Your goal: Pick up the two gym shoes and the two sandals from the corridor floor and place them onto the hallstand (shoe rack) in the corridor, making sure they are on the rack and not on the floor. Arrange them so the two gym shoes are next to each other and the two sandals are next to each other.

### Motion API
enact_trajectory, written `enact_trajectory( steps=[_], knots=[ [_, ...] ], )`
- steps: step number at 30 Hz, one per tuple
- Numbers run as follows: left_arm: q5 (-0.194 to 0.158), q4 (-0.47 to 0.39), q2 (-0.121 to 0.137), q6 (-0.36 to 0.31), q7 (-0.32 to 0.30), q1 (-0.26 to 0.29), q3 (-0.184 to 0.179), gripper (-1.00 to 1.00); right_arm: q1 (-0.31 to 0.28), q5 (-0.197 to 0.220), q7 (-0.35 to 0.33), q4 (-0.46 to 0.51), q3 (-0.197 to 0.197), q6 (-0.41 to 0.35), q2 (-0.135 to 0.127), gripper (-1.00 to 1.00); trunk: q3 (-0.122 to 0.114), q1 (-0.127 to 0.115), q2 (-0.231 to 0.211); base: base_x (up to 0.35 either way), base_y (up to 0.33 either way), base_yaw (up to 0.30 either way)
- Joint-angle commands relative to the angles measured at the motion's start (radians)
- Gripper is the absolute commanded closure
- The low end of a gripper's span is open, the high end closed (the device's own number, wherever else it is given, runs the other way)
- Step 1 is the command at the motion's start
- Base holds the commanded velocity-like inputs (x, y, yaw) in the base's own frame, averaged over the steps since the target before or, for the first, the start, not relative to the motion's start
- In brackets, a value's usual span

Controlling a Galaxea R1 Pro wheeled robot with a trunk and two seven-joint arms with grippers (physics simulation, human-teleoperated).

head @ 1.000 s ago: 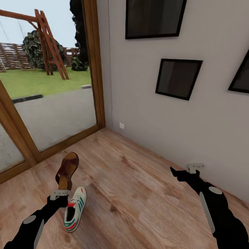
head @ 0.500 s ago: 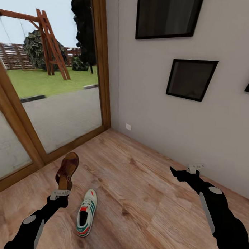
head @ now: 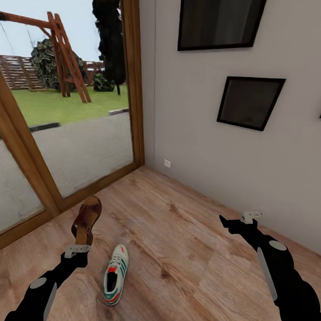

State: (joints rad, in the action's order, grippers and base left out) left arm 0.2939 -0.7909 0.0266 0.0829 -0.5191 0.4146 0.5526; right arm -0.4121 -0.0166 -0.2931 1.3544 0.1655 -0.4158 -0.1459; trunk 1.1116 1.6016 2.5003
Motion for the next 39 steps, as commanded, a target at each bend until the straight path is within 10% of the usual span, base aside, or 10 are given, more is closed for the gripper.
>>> enact_trajectory(
  steps=[1, 39],
  knots=[
    [0.011, 0.001, -0.001, 0.009, -0.002, 0.001, 0.004, 1.0, -0.001, -0.002, -0.006, 0.002, 0.002, -0.006, 0.0, -1.0, 0.001, 0.0, 0.0, 0.0, 0.274, 0.0],
    [0.011, 0.001, -0.002, 0.009, -0.002, 0.001, 0.004, 1.0, -0.001, -0.002, -0.006, 0.026, 0.003, -0.006, 0.0, -1.0, 0.001, 0.0, 0.0, 0.0, 0.07, 0.0]
  ],
)
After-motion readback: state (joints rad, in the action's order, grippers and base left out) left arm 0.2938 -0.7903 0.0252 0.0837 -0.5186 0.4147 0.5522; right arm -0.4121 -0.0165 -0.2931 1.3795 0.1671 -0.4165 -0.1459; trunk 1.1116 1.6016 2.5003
